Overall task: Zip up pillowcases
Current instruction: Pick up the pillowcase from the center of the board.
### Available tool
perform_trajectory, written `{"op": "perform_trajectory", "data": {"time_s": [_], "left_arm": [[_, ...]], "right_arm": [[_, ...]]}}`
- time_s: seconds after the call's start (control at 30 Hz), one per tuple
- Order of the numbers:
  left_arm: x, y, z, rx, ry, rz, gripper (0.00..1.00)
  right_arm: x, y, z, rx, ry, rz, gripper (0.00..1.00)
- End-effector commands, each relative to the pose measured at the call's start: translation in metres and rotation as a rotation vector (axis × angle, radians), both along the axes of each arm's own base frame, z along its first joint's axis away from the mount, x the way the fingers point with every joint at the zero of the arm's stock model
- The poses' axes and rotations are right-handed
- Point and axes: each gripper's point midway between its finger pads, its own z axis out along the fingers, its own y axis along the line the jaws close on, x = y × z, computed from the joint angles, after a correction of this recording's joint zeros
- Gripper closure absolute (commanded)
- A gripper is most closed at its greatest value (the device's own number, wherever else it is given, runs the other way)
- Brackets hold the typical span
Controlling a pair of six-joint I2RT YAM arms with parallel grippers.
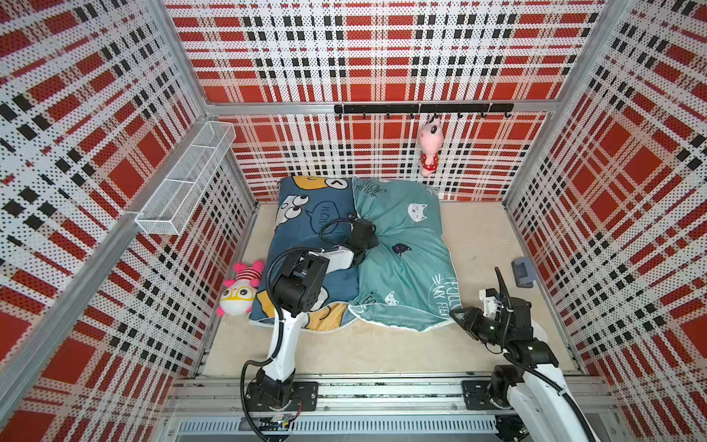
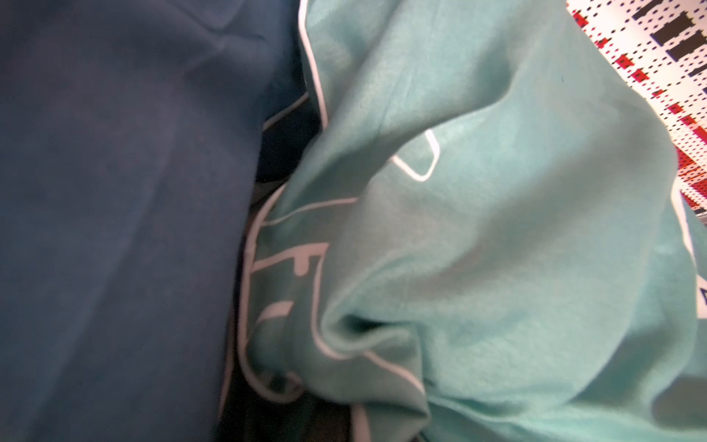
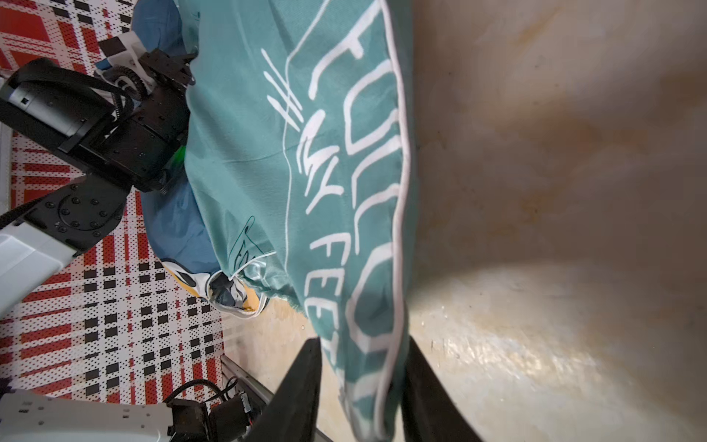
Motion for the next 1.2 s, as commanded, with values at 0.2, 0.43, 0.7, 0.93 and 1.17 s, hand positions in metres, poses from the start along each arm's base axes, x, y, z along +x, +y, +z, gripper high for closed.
{"op": "perform_trajectory", "data": {"time_s": [0.2,0.43,0.7,0.93,1.17], "left_arm": [[0.002,0.027,-0.009,0.020,0.006,0.077,0.99],[0.003,0.024,-0.008,0.014,0.005,0.068,0.99],[0.001,0.024,-0.004,0.014,0.000,0.070,0.97],[-0.005,0.020,0.033,-0.032,-0.066,0.053,0.42],[-0.025,-0.010,0.113,-0.025,-0.168,-0.025,0.05]], "right_arm": [[-0.006,-0.006,-0.001,-0.029,0.032,-0.027,0.76],[0.000,-0.011,0.005,-0.060,0.004,-0.041,0.70],[0.002,-0.013,0.013,-0.062,-0.013,-0.050,0.88],[0.004,-0.013,0.029,-0.069,-0.032,-0.047,1.00],[0.006,-0.010,0.038,-0.073,-0.023,-0.007,1.00]]}}
